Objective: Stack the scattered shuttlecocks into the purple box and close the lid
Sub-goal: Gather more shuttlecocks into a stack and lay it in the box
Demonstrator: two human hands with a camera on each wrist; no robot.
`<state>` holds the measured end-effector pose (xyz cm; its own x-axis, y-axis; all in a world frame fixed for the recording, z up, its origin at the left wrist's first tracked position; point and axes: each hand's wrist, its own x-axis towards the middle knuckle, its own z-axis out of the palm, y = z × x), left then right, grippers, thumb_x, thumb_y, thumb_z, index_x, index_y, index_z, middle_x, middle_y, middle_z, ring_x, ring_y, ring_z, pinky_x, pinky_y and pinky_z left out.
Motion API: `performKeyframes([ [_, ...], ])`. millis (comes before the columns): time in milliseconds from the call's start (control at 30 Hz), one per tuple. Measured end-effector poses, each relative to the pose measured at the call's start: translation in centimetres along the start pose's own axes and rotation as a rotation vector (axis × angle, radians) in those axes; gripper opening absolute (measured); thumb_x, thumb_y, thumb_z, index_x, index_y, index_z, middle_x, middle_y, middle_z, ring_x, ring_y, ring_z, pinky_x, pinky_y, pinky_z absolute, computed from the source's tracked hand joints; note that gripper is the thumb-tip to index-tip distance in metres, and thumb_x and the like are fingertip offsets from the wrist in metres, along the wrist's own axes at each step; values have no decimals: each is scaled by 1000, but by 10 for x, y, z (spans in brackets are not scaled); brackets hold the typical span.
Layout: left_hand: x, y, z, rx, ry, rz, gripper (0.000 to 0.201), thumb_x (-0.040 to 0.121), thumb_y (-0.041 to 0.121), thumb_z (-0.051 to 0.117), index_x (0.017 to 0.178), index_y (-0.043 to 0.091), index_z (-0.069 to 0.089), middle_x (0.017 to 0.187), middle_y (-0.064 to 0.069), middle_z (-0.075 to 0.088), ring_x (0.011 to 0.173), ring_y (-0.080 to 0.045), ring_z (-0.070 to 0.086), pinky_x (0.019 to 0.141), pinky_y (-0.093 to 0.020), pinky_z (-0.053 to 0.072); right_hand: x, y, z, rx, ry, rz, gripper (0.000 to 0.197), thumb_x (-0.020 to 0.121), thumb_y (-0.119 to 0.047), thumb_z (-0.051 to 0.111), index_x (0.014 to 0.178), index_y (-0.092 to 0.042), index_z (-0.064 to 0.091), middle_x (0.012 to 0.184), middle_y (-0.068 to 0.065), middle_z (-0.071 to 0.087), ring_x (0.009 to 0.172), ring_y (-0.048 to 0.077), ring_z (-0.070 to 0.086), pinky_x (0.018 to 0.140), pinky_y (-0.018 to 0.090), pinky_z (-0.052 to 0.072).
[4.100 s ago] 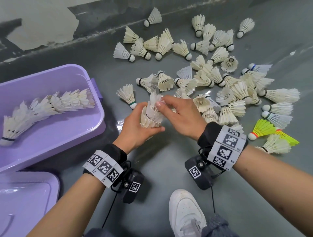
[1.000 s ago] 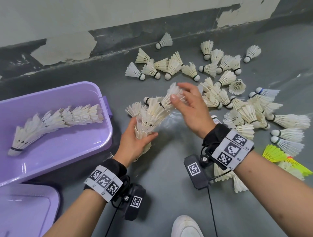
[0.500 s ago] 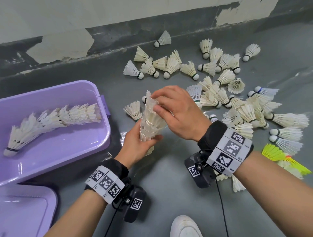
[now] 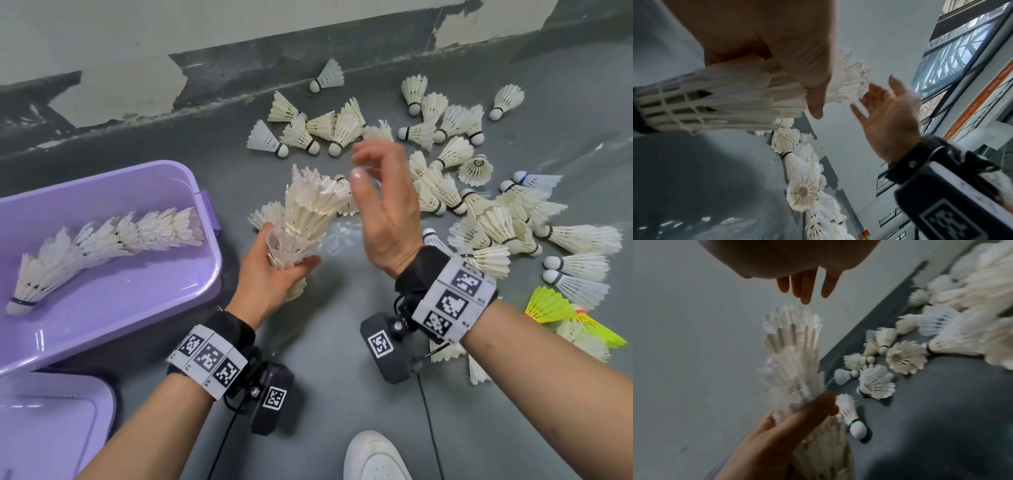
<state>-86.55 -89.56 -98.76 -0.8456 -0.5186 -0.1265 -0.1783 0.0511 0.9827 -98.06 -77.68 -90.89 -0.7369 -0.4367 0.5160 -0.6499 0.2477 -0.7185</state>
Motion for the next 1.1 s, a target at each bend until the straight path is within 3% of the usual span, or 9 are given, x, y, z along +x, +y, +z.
performKeyframes([
  [100, 2, -3, -2, -80, -43, -9, 49, 69, 26, 84, 105, 21, 51, 58, 14, 56, 48, -5, 50, 49, -27, 38, -8, 40, -15, -227, -47, 194, 20, 80, -5, 50, 100, -6, 54, 107, 8, 52, 99, 17, 49, 89, 23, 41],
  [233, 3, -5, -2, -140, -84, -12, 43, 74, 18, 81, 103, 19, 48, 49, 10, 48, 40, -10, 38, 43, -18, 30, -40, 80, -24, -630, -474, 495, 54, 76, -5, 53, 128, -12, 47, 136, 13, 41, 127, 30, 36, 108, 41, 31],
  [367, 0, -1, 4, -131, -94, -4, 43, 75, 17, 81, 103, 17, 48, 49, 10, 50, 39, -8, 40, 42, -16, 33, -59, 92, -28, -708, -548, 653, 59, 79, -5, 53, 135, -24, 43, 153, 13, 19, 138, 35, 21, 111, 44, 29],
  [533, -3, 1, 5, -134, -99, -24, 43, 77, 9, 78, 108, 12, 48, 47, 9, 49, 36, -12, 35, 39, -16, 31, -54, 100, -35, -681, -414, 587, 40, 80, 5, 46, 119, -8, 46, 125, 18, 47, 110, 38, 49, 89, 41, 43],
  [633, -6, 5, 4, -92, -51, -18, 44, 75, 3, 77, 110, 10, 51, 55, 11, 54, 41, -11, 40, 38, -17, 37, -50, 94, -36, -626, -243, 618, 28, 86, 3, 43, 112, -5, 42, 103, 20, 57, 89, 36, 55, 69, 34, 37],
  [700, -7, 5, 2, -43, -20, -2, 45, 74, 5, 79, 111, 14, 54, 71, 12, 62, 52, -5, 51, 49, -11, 43, -44, 83, -35, -498, -88, 633, 27, 90, -1, 44, 116, -4, 39, 96, 17, 58, 80, 29, 52, 67, 29, 34],
  [867, -4, 0, -1, 4, 34, -17, 51, 70, 14, 83, 110, 27, 56, 96, 17, 68, 83, -1, 63, 79, -11, 47, -9, 39, -27, 43, 211, 669, 37, 88, 4, 43, 108, -27, 36, 99, 9, 58, 78, 20, 64, 62, 32, 57],
  [967, -3, 1, 1, -7, 30, -18, 50, 70, 11, 83, 110, 24, 56, 93, 18, 67, 76, 4, 61, 73, -6, 46, 7, 16, -15, 226, 233, 598, 38, 91, 1, 46, 92, -38, 42, 105, 12, 61, 84, 24, 68, 55, 30, 57],
  [1100, -4, 0, 1, 17, 21, -2, 54, 69, 12, 83, 114, 21, 56, 95, 17, 66, 75, 9, 60, 69, -3, 43, 15, 1, -2, 311, 159, 549, 33, 89, 3, 48, 92, -29, 48, 102, 5, 57, 77, 14, 59, 51, 21, 52],
])
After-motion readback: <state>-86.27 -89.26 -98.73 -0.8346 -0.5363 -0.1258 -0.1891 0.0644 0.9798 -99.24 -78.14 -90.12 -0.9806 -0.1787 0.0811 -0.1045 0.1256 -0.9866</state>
